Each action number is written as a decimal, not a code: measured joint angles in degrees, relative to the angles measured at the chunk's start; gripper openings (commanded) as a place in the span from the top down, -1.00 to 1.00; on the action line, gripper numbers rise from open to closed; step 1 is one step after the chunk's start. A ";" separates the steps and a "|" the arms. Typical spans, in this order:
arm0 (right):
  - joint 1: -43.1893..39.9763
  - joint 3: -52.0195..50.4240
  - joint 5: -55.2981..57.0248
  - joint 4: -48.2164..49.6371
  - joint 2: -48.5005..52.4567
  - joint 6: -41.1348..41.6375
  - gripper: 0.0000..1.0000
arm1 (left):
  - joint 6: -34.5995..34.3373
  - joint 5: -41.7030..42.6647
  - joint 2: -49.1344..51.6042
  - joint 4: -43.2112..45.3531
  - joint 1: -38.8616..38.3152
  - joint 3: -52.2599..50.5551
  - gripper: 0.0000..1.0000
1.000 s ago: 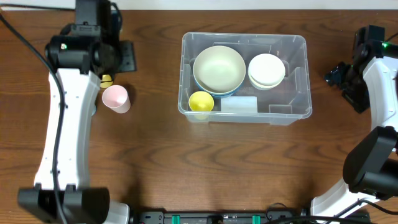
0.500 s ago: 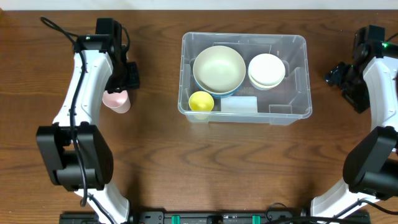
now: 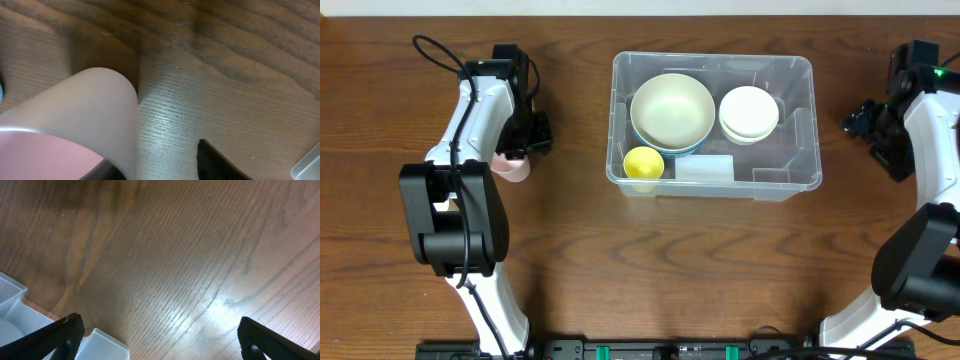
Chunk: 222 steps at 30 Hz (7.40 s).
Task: Pack container
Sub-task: 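Grasp the pink cup rim with the left gripper, then carry the pink cup and lower it onto the yellow cup, then release the pink cup and move the left gripper to the cream cup, then grasp the cream cup rim with the left gripper, then carry the cream cup and lower it onto the pink cup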
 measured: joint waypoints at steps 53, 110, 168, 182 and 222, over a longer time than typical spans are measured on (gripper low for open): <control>0.00 0.00 0.00 0.02 0.00 0.00 -0.98 | 12.20 0.96 -14.49 -2.95 -34.67 5.05 0.87; 0.00 0.00 0.02 0.02 0.00 0.00 -0.99 | -35.98 -13.07 -26.05 -9.68 26.40 -13.38 -0.96; 0.00 0.00 0.00 0.00 0.00 0.00 -0.98 | -40.57 -11.54 -16.92 6.08 28.09 -24.83 0.88; 0.00 0.00 0.00 0.02 0.00 0.00 -0.99 | -40.50 -11.54 -19.43 -1.22 28.13 -24.87 0.88; 0.00 0.00 0.00 0.00 0.00 0.00 -0.98 | -0.74 11.76 -54.97 23.58 -17.75 -24.92 0.89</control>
